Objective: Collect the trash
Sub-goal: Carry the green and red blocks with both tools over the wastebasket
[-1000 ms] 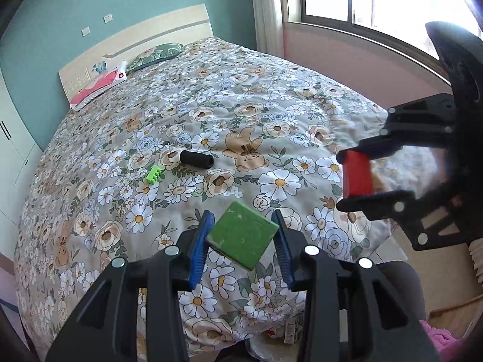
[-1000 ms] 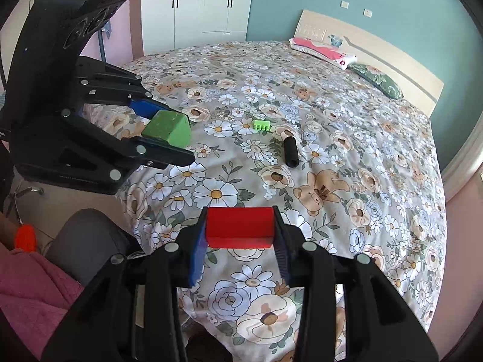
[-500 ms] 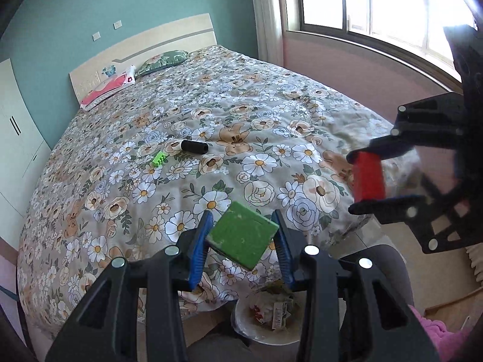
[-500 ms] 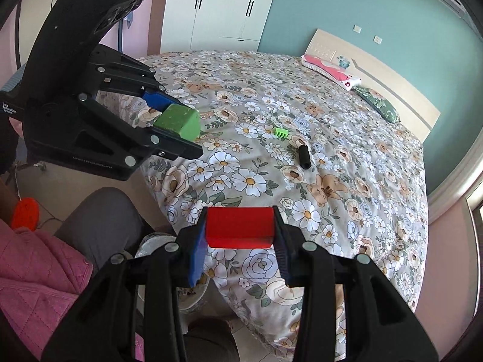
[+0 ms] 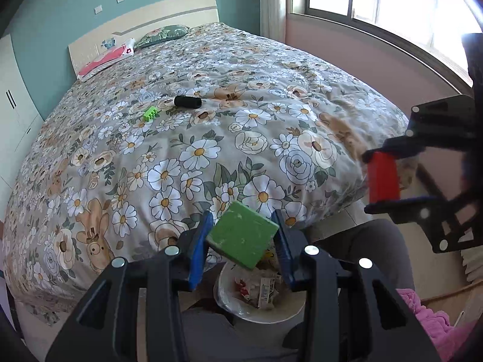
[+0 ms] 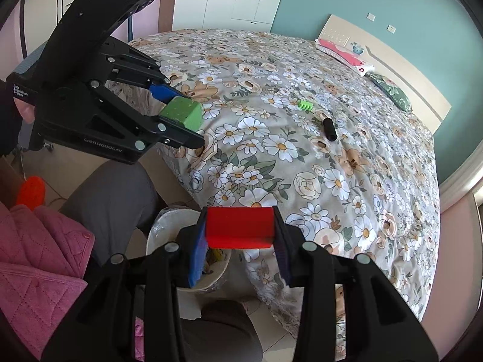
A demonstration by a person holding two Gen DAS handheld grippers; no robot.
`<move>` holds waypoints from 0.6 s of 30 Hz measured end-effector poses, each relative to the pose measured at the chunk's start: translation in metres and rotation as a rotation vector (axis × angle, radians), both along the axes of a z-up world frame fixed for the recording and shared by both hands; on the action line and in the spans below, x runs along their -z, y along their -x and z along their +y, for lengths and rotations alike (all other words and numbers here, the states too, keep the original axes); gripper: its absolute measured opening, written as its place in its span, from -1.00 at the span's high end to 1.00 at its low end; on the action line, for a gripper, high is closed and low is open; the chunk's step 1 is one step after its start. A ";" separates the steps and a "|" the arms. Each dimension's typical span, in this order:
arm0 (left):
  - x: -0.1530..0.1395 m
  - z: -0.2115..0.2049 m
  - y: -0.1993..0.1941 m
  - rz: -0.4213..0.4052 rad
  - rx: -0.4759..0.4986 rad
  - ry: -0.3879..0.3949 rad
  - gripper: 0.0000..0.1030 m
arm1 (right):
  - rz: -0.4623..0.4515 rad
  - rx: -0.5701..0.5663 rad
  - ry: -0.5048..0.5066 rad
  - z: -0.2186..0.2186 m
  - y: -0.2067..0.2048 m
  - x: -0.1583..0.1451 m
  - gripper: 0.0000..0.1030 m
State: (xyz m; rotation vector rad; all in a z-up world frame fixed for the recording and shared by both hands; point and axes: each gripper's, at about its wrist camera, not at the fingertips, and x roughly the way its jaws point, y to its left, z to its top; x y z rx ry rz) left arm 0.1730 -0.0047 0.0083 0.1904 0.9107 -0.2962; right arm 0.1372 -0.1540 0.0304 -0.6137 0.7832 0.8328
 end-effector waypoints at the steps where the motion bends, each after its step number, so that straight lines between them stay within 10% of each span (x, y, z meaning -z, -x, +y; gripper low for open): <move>1: 0.005 0.002 0.001 0.010 -0.002 0.004 0.18 | 0.011 0.001 0.002 0.001 0.000 0.006 0.21; 18: 0.126 0.013 0.004 0.211 -0.020 0.019 0.18 | 0.260 -0.008 0.049 0.032 -0.005 0.146 0.21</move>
